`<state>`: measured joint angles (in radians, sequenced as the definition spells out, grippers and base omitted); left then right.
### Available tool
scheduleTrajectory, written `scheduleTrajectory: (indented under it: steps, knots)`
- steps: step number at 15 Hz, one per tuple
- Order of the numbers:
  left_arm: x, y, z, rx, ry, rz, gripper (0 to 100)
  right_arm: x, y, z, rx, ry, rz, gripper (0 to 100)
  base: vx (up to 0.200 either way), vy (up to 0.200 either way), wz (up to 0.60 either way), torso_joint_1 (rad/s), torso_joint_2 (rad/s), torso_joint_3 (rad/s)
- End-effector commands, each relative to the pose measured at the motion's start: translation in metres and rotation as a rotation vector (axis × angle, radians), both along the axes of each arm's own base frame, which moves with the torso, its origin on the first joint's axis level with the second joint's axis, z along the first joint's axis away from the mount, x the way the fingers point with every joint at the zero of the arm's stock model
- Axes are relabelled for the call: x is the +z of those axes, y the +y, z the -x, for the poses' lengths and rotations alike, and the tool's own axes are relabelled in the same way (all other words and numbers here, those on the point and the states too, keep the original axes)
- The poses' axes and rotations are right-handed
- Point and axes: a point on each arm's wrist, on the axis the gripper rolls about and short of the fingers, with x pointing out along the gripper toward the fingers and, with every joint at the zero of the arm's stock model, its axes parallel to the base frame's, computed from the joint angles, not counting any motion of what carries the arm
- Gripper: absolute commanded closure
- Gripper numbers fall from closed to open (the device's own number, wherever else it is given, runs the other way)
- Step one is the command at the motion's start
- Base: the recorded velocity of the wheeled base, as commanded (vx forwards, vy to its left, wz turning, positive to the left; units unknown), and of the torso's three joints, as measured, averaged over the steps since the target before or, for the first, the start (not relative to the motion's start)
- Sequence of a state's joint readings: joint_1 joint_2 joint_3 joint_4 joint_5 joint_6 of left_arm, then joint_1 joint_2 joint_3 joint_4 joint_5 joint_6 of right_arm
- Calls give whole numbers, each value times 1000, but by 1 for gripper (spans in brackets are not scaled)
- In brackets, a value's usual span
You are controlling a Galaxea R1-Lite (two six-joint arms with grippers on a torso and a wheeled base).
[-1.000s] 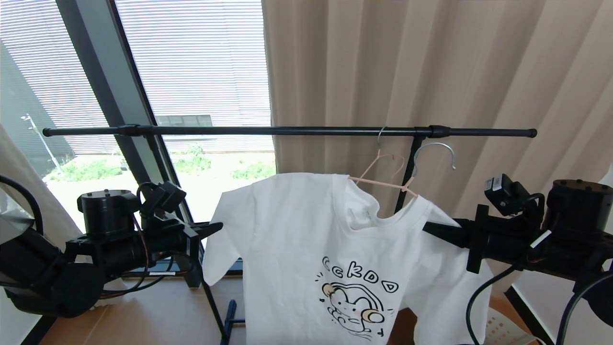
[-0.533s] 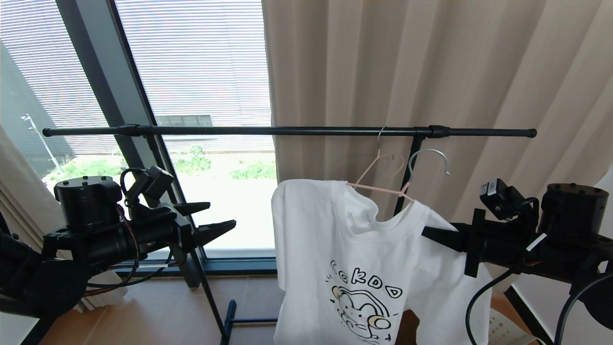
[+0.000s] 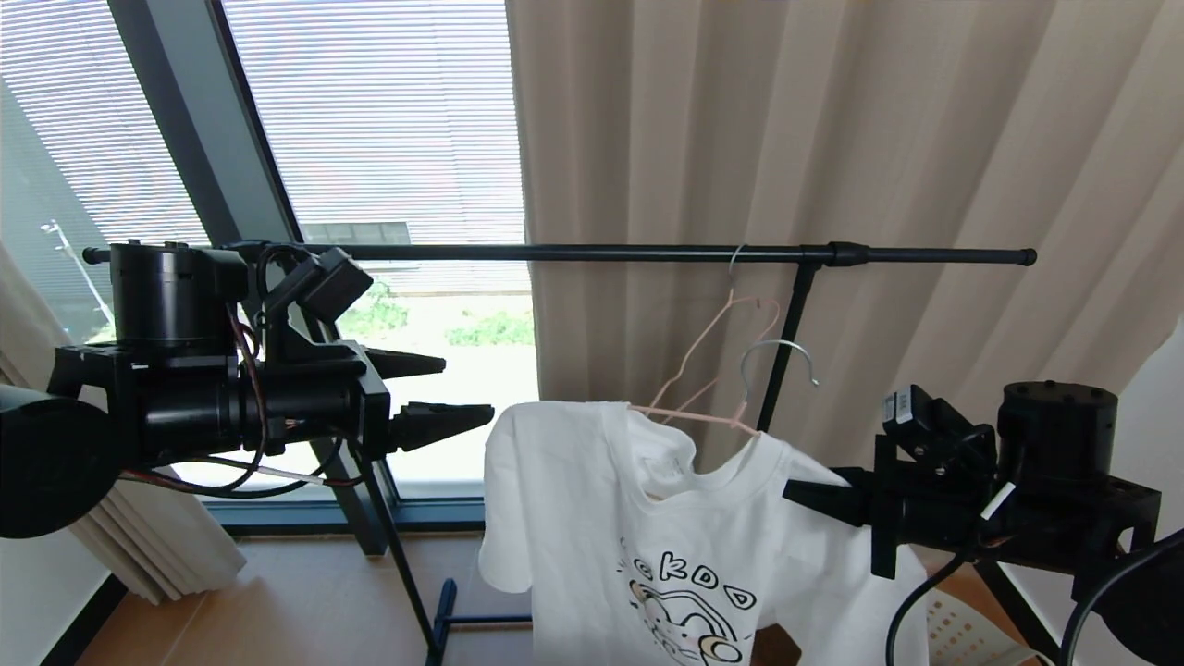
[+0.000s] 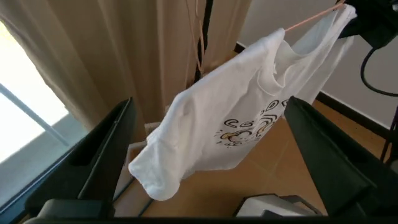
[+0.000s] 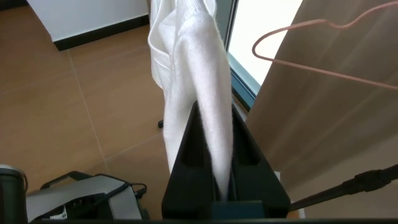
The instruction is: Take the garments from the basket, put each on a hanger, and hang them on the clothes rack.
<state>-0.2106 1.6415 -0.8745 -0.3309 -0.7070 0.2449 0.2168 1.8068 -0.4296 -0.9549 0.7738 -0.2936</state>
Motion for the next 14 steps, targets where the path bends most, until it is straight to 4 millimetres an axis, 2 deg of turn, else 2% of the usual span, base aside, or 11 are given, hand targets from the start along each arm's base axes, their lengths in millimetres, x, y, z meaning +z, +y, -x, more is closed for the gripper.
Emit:
scheduleTrajectory:
  steps: [1,4,8,12,14]
  knots:
    - [36,-9,8,-83,-131,-74,0,-3,7,2,30,7,6,100,0,0,0,0,0,0]
    - [32,-12,9,-190,-241,-218,0,-5,9,6,52,-20,29,100,0,0,0,0,0,0]
    - [27,-41,8,-355,-284,-195,0,-2,9,8,60,-41,33,100,0,0,0,0,0,0]
    - [0,-53,-6,-466,-344,-266,0,1,9,14,73,-59,38,100,0,0,0,0,0,0]
    - [-6,-57,-9,-483,-339,-273,0,2,9,15,73,-65,37,100,0,0,0,0,0,0]
